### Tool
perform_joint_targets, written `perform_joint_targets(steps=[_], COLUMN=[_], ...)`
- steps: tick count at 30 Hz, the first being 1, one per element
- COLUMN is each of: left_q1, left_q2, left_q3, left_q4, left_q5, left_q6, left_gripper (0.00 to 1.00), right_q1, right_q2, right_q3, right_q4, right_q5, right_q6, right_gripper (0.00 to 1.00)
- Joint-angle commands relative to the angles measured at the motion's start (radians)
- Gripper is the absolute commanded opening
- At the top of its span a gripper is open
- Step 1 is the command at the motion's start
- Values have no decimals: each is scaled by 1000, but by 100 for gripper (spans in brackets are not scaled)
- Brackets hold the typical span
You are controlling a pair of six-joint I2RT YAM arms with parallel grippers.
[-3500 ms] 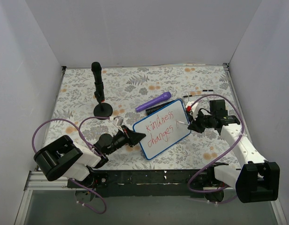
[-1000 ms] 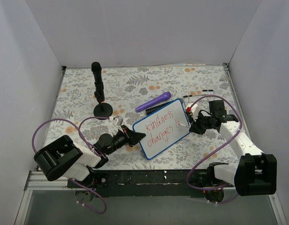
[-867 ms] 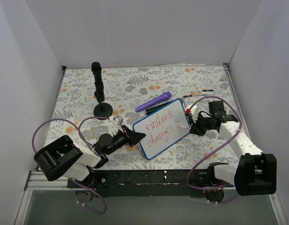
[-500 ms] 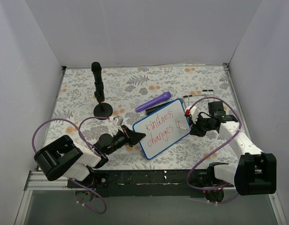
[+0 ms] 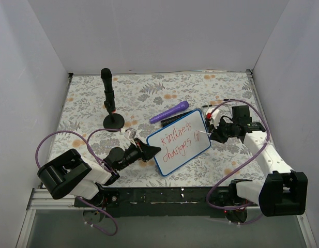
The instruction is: Write a sentence on the whiteboard
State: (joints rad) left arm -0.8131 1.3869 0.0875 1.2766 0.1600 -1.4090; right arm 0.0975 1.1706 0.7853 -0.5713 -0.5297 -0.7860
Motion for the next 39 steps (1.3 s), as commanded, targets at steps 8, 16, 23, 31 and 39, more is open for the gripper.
perform_joint_targets(steps=[8,16,23,31,39], left_q1=[-3,-3,-3,-3,-3], left_q2=[-11,-17,-22,-25,-20], left_q3=[-6,-11,-15,-15,-14], left_q4=[33,29,30,27,29], left_q5=[26,21,19,19,21], left_q6=[22,24,25,25,22], left_gripper=[0,0,0,0,0], right_q1=[-5,-15,-21,-30,-42], right_q2=[-112,-106,-103,-98,-86], right_q3=[-44,-77,-81,-81,-78], right_q4=[21,44,33,28,25], right_q5=[-41,-36,-44,-41,-47], right_q6=[24,4,-27,-36,-47], right_gripper=[1,1,1,1,1])
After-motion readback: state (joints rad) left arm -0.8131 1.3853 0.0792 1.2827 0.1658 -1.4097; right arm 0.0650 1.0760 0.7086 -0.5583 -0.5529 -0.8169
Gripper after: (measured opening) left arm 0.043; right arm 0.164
